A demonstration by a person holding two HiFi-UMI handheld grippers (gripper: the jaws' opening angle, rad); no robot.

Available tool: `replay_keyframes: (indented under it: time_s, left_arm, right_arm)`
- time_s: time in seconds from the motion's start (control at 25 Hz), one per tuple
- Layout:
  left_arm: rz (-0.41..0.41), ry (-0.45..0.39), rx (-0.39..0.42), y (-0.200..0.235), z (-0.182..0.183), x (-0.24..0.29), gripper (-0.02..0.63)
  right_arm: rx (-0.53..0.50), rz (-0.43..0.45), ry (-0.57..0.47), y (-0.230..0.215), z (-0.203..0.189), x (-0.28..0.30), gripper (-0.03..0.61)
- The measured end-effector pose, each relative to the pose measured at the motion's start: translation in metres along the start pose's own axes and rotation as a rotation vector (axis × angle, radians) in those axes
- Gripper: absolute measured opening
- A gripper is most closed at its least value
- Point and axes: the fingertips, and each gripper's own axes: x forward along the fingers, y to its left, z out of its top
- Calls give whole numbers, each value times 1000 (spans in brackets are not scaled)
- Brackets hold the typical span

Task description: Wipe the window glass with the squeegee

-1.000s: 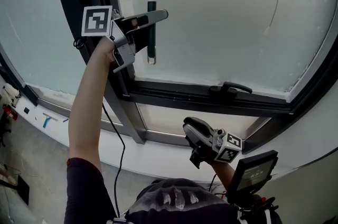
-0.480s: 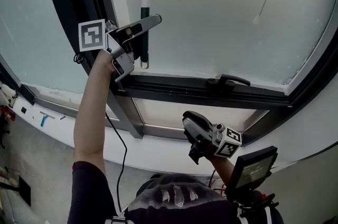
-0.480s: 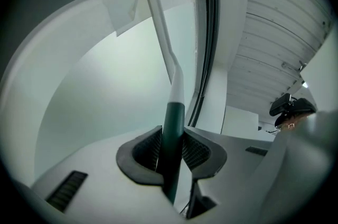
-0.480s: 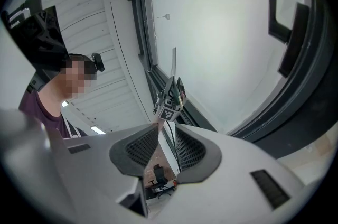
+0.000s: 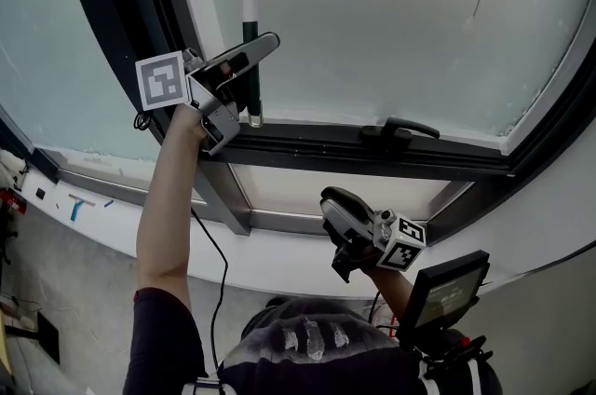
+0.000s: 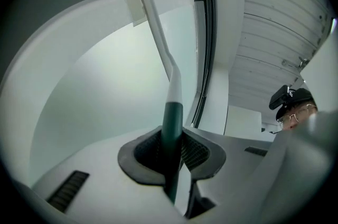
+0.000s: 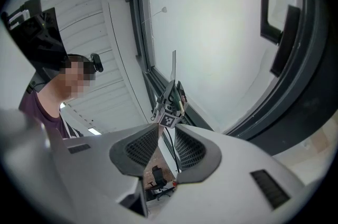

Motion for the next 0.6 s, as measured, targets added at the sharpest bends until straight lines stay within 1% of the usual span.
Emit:
replay_keyframes:
  time_s: [0.08,0.2,0.36,0.48,0.6]
  left_arm:
    - [-6,-5,-14,5,-13,-2,81]
    - [2,-12,-29,7,-16,-2,81]
    - [14,-13,-43,13,-25,-7,81]
    - [22,-12,-59,19,-37,-12,83]
    - [28,-13,-58,24,-49,-16,83]
  right_arm:
    - [3,-2,-9,-6,-5,-8,97]
    - [12,-11,-7,-1,1,-5,97]
    - [17,-23,26,6,3,1,97]
    - [16,-24,44,6,-2,0,98]
    - [25,-29,50,4,-5,-2,97]
